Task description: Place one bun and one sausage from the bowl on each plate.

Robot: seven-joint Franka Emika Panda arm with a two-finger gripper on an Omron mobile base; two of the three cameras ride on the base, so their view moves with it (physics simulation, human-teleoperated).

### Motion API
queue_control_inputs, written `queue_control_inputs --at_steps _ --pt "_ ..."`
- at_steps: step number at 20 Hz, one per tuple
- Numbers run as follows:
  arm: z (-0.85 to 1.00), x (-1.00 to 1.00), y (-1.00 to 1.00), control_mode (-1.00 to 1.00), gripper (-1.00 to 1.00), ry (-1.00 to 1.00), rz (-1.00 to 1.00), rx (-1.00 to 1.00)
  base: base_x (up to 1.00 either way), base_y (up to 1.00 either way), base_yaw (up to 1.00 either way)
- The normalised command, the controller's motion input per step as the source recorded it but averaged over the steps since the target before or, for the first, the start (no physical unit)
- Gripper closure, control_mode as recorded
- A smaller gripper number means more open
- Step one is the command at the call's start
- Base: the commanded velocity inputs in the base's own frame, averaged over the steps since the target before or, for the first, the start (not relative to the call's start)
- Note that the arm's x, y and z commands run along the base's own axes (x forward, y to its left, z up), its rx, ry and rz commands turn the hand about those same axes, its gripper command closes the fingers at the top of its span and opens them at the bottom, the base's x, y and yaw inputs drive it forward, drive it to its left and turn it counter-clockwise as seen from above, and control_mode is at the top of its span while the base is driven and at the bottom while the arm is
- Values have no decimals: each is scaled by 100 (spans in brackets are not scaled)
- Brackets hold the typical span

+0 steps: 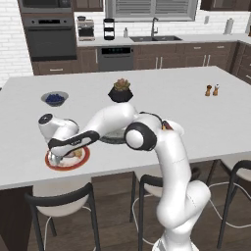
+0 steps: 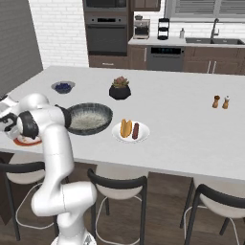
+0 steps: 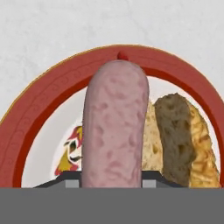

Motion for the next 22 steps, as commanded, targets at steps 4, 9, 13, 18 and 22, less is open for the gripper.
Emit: queue_control_inputs --at_steps 4,9,13,18,22 --pt "-37 1 12 -100 100 0 0 0 0 0 0" --pt "-6 6 0 -100 100 0 0 0 0 0 0" --pt "5 1 0 -100 -100 0 1 0 0 0 0" --pt "1 0 0 -100 -100 0 0 0 0 0 0" --pt "0 0 0 -100 -100 -1 2 0 0 0 0"
